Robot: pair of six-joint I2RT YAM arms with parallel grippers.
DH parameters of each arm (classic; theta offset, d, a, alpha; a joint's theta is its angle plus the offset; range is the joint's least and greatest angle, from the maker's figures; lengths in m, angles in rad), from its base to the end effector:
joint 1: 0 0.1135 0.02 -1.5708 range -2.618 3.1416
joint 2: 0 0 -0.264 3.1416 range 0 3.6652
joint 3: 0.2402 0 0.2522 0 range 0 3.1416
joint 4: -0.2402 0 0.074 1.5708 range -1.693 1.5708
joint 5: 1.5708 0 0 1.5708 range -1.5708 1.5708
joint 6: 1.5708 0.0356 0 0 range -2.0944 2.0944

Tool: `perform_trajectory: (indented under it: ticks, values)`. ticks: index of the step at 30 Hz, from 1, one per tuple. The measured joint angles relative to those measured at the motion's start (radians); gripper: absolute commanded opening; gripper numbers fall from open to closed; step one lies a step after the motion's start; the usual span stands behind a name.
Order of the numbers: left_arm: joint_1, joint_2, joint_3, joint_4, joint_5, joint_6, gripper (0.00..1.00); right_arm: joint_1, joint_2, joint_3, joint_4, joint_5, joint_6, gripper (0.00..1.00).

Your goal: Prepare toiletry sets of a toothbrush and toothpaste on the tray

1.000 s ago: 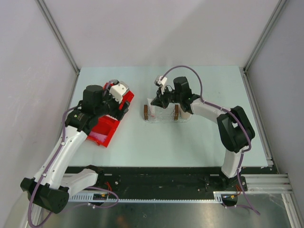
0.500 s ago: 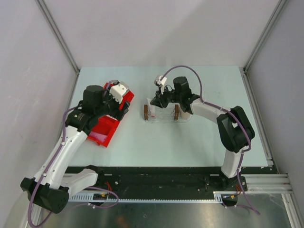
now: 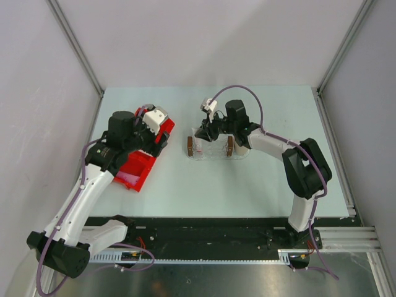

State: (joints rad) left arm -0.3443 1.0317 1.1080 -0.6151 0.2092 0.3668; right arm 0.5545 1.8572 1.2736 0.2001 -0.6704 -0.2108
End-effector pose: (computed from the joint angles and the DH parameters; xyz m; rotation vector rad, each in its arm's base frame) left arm 0.2023 -0.0804 0.3627 0.8481 1.9248 -0.2070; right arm 0.3510 0.2434 0.2437 -1.1326 1.6084 0.8782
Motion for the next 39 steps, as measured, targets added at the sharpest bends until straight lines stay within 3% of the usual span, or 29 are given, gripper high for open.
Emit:
perform_trajectory:
  ticks: [8, 18, 29, 39]
  values:
    - [0.000, 0.000, 0.000, 0.000, -0.013, 0.000, 0.83, 0.001, -0.042, 0.000, -0.020, 0.003, 0.000, 0.50]
    - [0.007, 0.000, -0.013, -0.004, -0.060, 0.029, 0.84, -0.006, -0.169, 0.000, -0.044, 0.041, 0.000, 0.51]
    - [0.132, 0.013, -0.124, -0.121, -0.114, 0.107, 0.83, -0.061, -0.315, 0.000, -0.204, 0.164, -0.030, 0.50]
    - [0.273, 0.108, -0.164, -0.220, -0.156, 0.336, 0.82, -0.114, -0.328, 0.000, -0.331, 0.165, -0.034, 0.48]
